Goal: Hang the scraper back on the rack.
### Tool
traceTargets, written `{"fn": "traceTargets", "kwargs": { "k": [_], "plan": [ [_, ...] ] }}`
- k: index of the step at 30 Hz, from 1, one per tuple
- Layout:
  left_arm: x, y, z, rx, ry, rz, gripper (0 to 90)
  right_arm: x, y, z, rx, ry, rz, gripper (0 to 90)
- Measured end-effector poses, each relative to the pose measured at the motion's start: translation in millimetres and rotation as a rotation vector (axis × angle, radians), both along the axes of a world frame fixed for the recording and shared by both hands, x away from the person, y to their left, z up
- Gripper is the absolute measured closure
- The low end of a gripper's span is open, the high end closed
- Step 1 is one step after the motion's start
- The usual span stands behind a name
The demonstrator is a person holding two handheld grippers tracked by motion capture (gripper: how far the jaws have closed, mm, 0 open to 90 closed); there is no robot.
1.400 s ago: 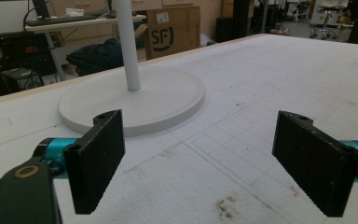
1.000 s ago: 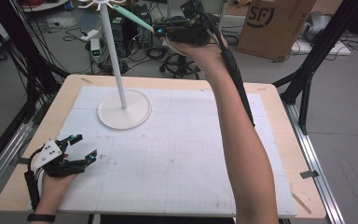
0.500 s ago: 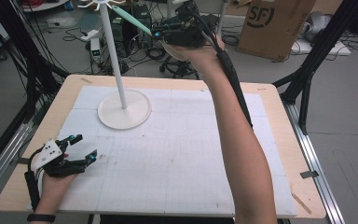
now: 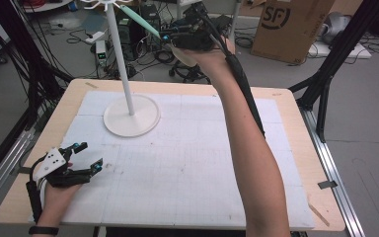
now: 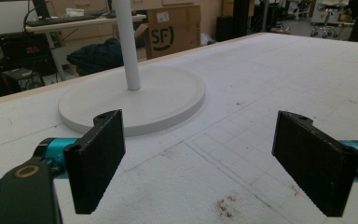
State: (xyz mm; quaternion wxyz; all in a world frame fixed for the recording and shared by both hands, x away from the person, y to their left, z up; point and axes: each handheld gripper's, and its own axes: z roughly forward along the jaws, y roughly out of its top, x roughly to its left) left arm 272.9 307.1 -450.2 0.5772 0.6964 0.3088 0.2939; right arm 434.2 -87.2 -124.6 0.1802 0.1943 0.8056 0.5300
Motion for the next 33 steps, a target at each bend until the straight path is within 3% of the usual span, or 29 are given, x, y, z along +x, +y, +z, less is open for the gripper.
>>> {"fn": "traceTargets", "kwargs": {
  "k": [14,20,26,33],
  "plan": [
    [-0.2,0.1,0.0,0.001,-0.001,-0.002,17.5,9.6,14.8,-12.7,-0.02,0.011,0.004,78.9],
    [-0.2,0.2,0.0,0.001,-0.001,-0.004,17.4,5.7,14.0,-19.6,-0.022,-0.019,-0.005,52.2],
    [0.0,0.3,0.0,0.0,-0.001,-0.002,17.5,-8.7,-12.9,-42.8,0.001,-0.058,0.004,37.7],
    [0.4,0.6,-0.1,-0.008,0.003,0.003,17.4,-39.9,-67.2,-99.3,0.013,-0.077,-0.006,29.7]
  ]
}}
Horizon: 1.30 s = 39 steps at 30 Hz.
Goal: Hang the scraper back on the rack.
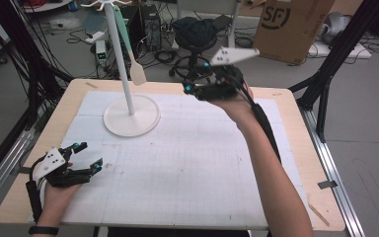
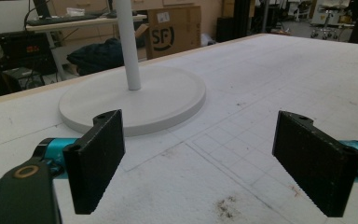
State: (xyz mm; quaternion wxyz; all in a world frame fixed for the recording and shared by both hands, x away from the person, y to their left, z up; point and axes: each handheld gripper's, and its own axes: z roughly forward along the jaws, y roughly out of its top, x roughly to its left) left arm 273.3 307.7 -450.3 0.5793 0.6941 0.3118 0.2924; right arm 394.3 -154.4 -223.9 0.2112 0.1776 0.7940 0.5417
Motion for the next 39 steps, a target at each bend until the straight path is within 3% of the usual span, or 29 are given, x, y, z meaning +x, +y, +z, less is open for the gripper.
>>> {"fn": "traceTargets", "kwargs": {
  "k": [4,8,15,20,26,30,39],
  "plan": [
    [0.3,0.9,0.2,-0.001,0.004,0.004,17.3,-20.1,-31.6,-38.1,-0.005,0.02,-0.017,27.8],
    [0.4,0.9,0.1,-0.005,0.005,0.006,17.1,-43.2,-64.7,-76.1,0.04,0.044,-0.059,24.4],
    [0.3,1.3,0.1,-0.005,0.006,0.006,17.0,-74.1,-112.0,-128.1,0.102,0.075,-0.137,21.3],
    [0.3,1.2,0.1,-0.008,0.006,0.006,17.0,-93.5,-134.9,-158.1,0.15,0.085,-0.181,19.7],
    [0.2,1.1,0.0,-0.01,0.006,0.007,17.0,-106.0,-149.6,-187.4,0.167,0.114,-0.224,17.9],
    [0.3,0.9,0.0,-0.01,0.007,0.009,17.0,-110.9,-155.6,-201.8,0.166,0.104,-0.238,17.5],
    [0.3,0.9,0.2,-0.003,0.004,0.007,17.0,-111.7,-166.5,-223.0,0.175,0.135,-0.291,17.2]
  ]
}}
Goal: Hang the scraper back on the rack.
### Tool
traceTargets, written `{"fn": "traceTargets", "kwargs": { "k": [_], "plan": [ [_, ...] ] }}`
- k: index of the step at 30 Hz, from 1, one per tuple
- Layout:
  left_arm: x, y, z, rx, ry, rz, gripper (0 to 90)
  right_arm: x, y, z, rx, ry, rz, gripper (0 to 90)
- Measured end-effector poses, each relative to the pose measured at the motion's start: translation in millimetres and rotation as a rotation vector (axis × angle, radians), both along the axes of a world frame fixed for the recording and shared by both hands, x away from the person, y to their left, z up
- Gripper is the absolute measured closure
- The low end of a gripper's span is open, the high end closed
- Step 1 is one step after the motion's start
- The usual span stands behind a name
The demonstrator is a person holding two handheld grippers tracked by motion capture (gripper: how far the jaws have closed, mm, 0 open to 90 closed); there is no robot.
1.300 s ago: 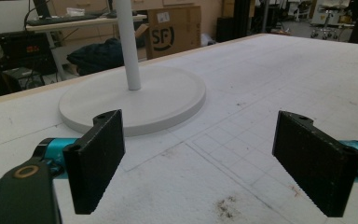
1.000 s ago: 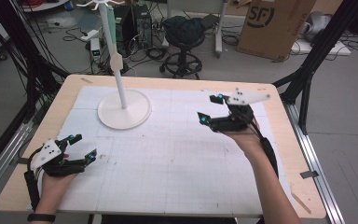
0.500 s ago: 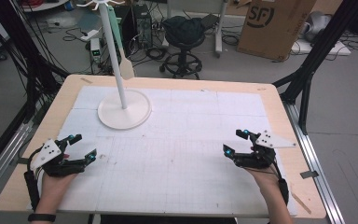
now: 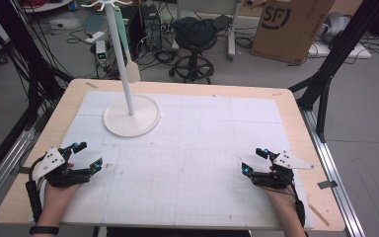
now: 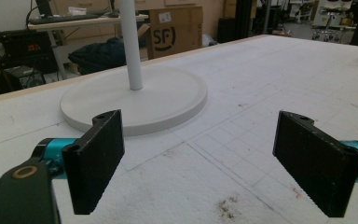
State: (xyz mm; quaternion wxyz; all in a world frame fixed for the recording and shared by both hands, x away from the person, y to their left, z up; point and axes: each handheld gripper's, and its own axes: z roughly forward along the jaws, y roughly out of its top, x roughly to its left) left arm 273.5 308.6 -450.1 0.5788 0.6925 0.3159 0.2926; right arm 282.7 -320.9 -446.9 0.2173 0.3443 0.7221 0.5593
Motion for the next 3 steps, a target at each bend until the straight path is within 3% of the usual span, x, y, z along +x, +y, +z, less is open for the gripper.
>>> {"fn": "traceTargets", "kwargs": {
  "k": [3],
  "plan": [
    [0.1,-0.2,-0.1,-0.003,0.001,0.002,17.0,-1.4,-0.8,-0.3,0.01,-0.009,-0.007,17.2]
  ]
}}
